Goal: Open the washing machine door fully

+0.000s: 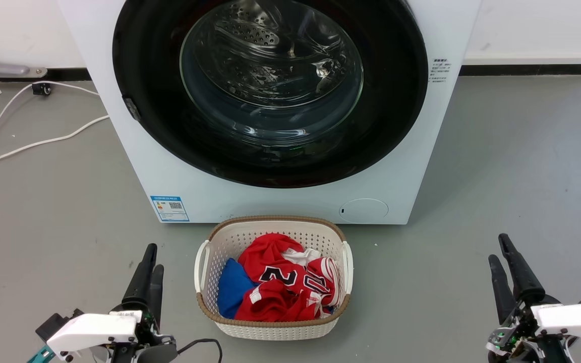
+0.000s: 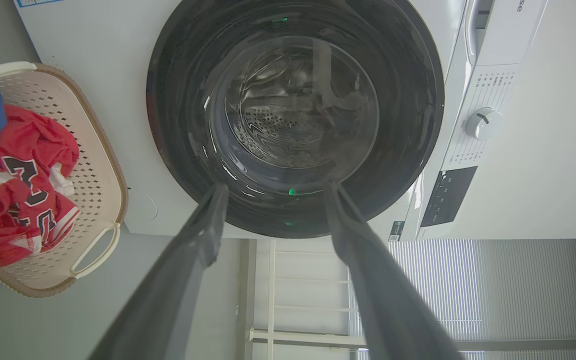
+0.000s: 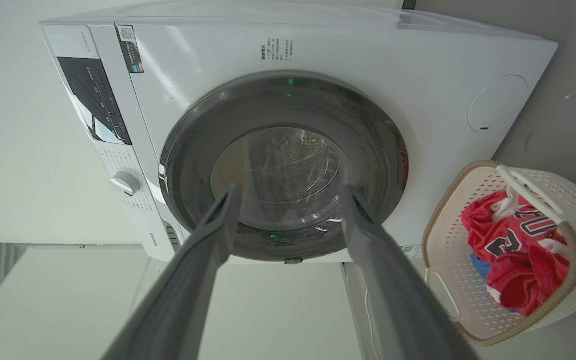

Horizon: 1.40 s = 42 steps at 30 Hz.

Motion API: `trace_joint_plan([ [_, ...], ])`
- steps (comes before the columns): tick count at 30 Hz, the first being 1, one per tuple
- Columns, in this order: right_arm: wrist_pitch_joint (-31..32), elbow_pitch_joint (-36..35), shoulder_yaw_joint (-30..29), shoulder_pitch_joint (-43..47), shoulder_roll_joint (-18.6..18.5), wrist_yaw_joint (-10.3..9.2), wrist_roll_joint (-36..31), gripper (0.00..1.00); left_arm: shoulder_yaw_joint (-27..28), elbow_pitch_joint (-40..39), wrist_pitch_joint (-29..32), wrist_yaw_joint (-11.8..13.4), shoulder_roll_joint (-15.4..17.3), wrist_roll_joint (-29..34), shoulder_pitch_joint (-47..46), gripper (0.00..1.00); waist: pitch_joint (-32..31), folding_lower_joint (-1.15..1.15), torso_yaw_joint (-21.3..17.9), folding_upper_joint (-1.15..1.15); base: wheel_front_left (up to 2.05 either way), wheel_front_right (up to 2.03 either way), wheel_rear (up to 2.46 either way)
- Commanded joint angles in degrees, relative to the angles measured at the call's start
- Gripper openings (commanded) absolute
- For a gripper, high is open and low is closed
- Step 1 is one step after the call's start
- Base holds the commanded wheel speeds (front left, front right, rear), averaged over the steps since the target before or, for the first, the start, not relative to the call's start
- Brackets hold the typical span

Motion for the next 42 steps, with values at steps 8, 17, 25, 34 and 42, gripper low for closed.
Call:
trace_joint_plan([
  [8, -2.6, -2.9, 1.3, -0.3, -0.9, 0.03, -9.2, 1.0, -1.5, -3.6, -2.5, -0.1, 0.3, 8.9, -1.7, 1.0, 0.0, 0.0, 0.1, 0.0, 0.0, 0.0, 0.0],
  [17, -4.8, -5.6, 2.5, 0.2, -0.9, 0.04, -21.9, 1.0, -3.5, -5.0, -4.7, -0.1, 0.3, 19.8, -1.8, 1.0, 0.0, 0.0, 0.2, 0.0, 0.0, 0.0, 0.0],
  [25, -6.4, -6.9, 3.7, 0.9, -1.1, 0.05, -31.8, 1.0, -5.5, -5.9, -6.4, -0.1, 0.8, 28.2, -2.0, 1.0, 0.1, 0.0, 0.3, 0.0, 0.0, 0.0, 0.0],
  [34, -7.2, -8.1, 4.5, 1.5, -1.5, 0.06, -41.6, 1.0, -6.8, -6.4, -8.2, -0.1, 1.4, 39.2, -2.4, 1.0, 0.0, 0.0, 0.4, 0.0, 0.0, 0.0, 0.0],
  [42, -8.1, -9.3, 5.0, 1.9, -1.4, 0.08, -49.9, 1.0, -7.6, -7.1, -9.7, 0.1, 1.9, 48.7, -2.2, 1.0, 0.0, 0.0, 0.3, 0.0, 0.0, 0.0, 0.0],
])
